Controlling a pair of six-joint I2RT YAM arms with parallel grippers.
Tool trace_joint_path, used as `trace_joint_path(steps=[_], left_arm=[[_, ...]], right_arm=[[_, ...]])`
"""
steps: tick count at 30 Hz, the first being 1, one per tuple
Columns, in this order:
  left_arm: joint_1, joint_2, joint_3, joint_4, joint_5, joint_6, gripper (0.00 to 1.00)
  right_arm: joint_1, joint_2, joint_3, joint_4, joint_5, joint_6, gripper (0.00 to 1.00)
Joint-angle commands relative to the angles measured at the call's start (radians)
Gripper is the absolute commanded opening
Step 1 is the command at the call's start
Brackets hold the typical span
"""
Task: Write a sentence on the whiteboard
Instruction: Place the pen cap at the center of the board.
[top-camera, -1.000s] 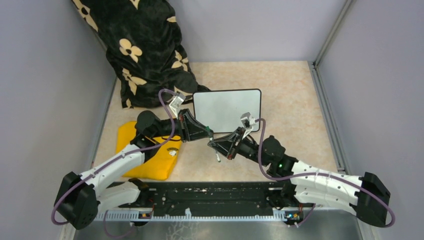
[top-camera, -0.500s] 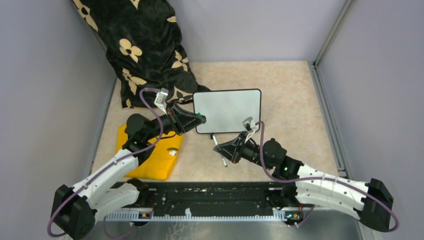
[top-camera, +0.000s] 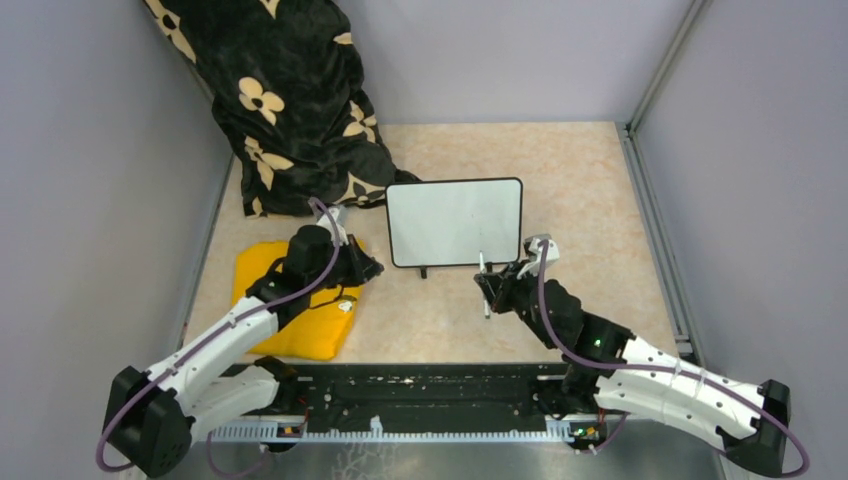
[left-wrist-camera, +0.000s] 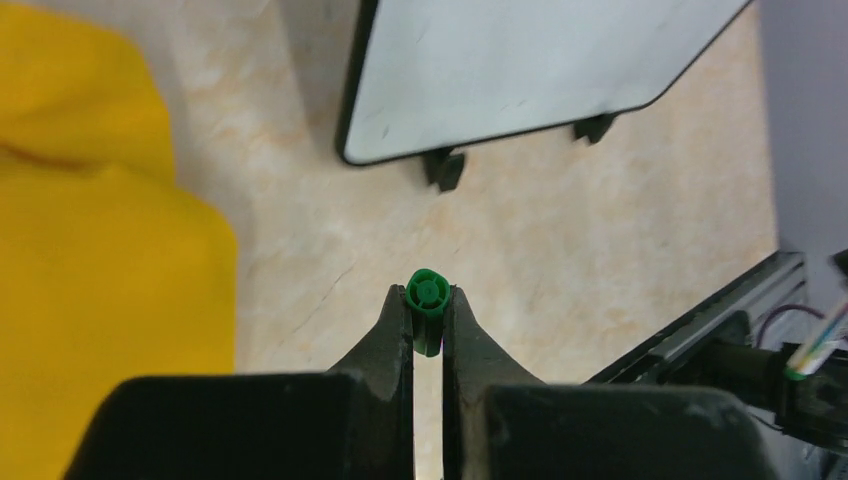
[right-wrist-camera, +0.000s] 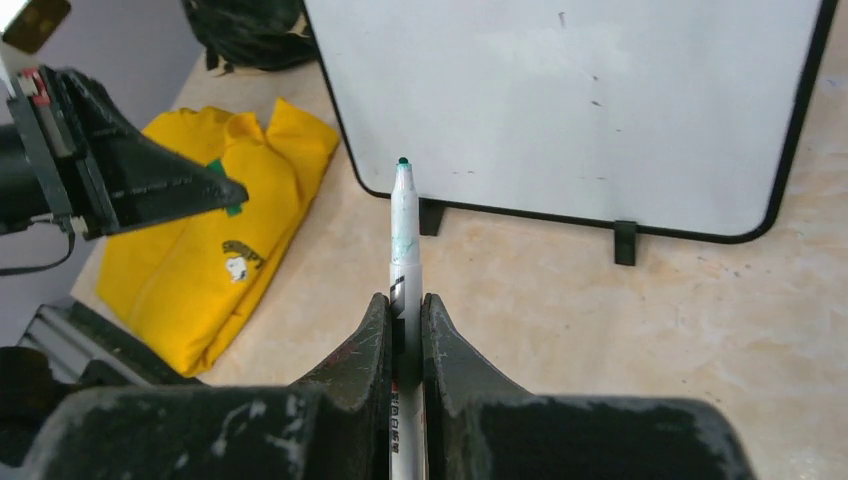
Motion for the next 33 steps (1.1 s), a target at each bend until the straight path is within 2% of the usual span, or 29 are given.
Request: trace_joint_path(steps=[1,9,17,27,33], left_arm=[[0.000,0.052,-0.052,-0.134,-0.016,-0.032,0.00],[-0.012,0.273,-0.032,-0.064,0.064,-0.080,0.00],[-0.077,0.422,0.003,-0.021,0.017,-0.089,0.00],[-0.108,0.503,0.041,-0.012,-0.013,-0.081,0.20],[-0.110,0.504,0.034,-0.012,-0.018,-0.080,0.26]], right_arm=[[0.006,-0.012,0.019,-0.050,0.100,0.011,0.00],[0.006,0.021,0.007,-0.019,0.083,0.018,0.00],[0.006,0.022,0.001,-0.025,0.084,0.013,0.00],[0.006,0.022,-0.007,-0.023,0.081,0.009,0.00],[0.006,0.018,-0.012,-0.027,0.083,0.006,0.00]])
